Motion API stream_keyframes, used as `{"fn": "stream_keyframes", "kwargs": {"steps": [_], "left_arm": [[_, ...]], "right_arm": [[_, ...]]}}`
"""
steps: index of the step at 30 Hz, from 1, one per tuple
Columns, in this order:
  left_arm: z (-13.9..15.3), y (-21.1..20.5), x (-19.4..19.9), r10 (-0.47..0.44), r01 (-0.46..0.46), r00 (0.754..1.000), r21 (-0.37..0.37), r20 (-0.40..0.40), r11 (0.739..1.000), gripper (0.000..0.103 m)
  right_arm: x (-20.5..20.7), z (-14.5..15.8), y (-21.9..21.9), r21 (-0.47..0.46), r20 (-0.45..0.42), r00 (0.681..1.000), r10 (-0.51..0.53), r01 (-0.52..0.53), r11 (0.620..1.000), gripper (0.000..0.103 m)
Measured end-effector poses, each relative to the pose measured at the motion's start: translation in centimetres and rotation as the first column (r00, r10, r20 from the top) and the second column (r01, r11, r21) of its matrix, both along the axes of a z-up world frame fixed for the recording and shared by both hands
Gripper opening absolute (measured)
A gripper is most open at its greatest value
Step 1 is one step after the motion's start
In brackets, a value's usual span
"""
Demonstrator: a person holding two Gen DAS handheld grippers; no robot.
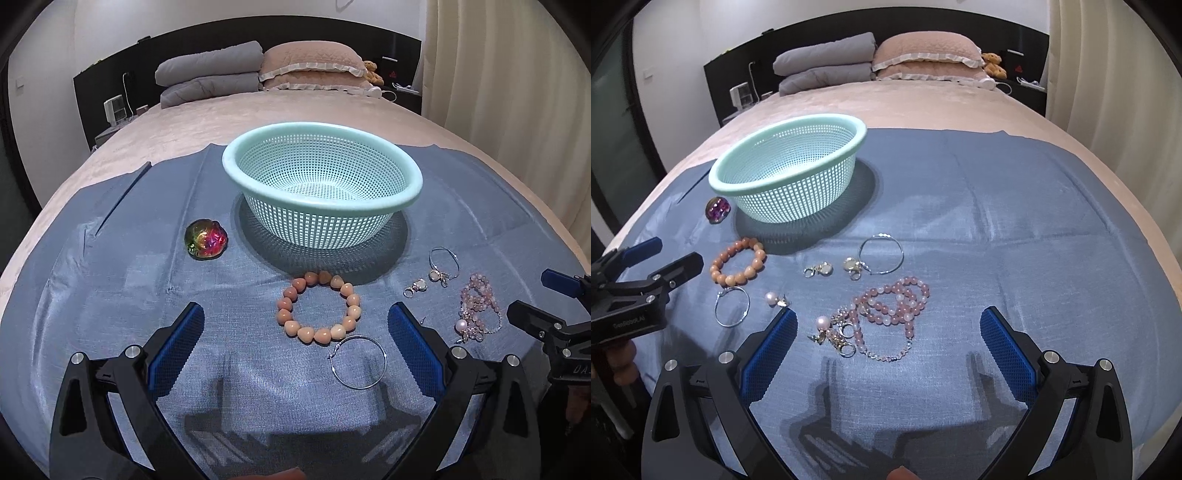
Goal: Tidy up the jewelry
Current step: 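Move left tool to peach bead bracelet while right tool moves to silver hoop, then grasp peach bracelet with left tool and lift while right tool grasps silver hoop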
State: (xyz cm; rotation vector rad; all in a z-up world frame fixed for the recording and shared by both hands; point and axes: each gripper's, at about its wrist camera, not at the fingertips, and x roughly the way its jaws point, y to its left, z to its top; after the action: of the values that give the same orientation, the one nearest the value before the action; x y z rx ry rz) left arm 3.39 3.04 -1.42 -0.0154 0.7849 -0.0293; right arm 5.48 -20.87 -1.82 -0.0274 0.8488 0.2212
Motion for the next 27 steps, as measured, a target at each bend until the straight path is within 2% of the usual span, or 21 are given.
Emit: {"fn": "stream_keyframes", "kwargs": {"steps": [2,6,16,21,23,25,26,27], "left_arm": [[-0.1,0.8,0.7,0.006,-0.007,0.999,-0.039,-0.034,0.999,0.097],[-0.1,1.7,1.7,0.008,-0.012,0.998,-0.053,-0.069,0.999,0.097],[-1.9,-0.7,5.6,-0.119,0.127,0.985,0.059,-0.127,0.990,0.097],[-3.5,-0.5,7.1,-0.140,0.144,0.971,0.009,-0.192,0.989,0.097],[-4.4,-0.6,7.2,-0.135,0.143,0.968,0.020,-0.213,0.990,0.097],[-5.7,-0.5,7.5,-0.121,0.128,0.958,0.011,-0.260,0.992,0.097],[-5.8,-0.5,7.4,-0.115,0.122,0.963,0.016,-0.243,0.992,0.097],[-5.7,-0.7,7.2,-0.113,0.124,0.967,0.031,-0.230,0.992,0.097]], "right_arm": [[0.6,0.6,0.1,-0.013,-0.002,1.000,0.008,-0.008,1.000,0.095],[2.4,1.2,0.3,-0.021,-0.031,0.999,0.038,-0.038,0.999,0.095],[8.8,-2.0,2.3,-0.047,-0.154,0.984,0.084,-0.093,0.995,0.094],[10.7,-4.0,2.8,-0.030,-0.218,0.973,0.081,-0.089,0.996,0.094],[10.9,-4.9,2.8,-0.062,-0.231,0.971,0.062,-0.079,0.995,0.093],[10.9,-5.7,2.5,-0.085,-0.233,0.972,0.036,-0.057,0.995,0.077],[10.9,-5.6,2.3,-0.080,-0.218,0.976,0.026,-0.045,0.996,0.075],[10.9,-5.6,2.2,-0.080,-0.208,0.978,0.014,-0.031,0.996,0.068]]}}
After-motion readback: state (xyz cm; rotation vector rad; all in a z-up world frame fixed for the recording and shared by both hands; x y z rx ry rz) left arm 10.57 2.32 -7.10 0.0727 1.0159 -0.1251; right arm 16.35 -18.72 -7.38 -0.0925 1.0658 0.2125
